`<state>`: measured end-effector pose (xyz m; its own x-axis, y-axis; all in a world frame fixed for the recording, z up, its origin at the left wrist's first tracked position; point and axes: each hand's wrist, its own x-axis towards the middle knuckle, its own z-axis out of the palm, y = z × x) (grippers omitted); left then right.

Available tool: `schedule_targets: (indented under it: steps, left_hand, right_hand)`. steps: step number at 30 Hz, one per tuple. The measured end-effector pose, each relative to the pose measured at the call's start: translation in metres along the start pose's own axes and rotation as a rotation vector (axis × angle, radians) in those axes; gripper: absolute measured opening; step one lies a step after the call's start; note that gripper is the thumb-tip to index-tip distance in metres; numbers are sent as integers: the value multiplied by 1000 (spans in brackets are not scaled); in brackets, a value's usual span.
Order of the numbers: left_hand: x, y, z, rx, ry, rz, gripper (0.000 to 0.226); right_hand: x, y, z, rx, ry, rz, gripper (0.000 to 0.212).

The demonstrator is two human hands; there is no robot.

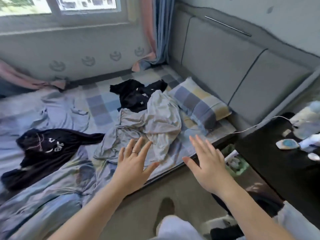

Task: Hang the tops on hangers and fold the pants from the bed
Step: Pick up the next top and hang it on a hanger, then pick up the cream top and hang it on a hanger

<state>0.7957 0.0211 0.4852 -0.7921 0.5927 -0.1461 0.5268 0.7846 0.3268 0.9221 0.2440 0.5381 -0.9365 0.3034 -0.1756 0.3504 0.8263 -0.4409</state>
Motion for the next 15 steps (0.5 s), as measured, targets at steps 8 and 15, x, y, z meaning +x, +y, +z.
schedule_targets:
  steps: [8,15]
  left_hand:
    - [87,-67,-5,-83,-50,-183,70]
    - [182,-103,-20,-112,-57,-265,67]
  right_hand:
    - [140,-9,24,-59,-179,-69,70]
    - [263,-18,24,-45,-271,-130,69]
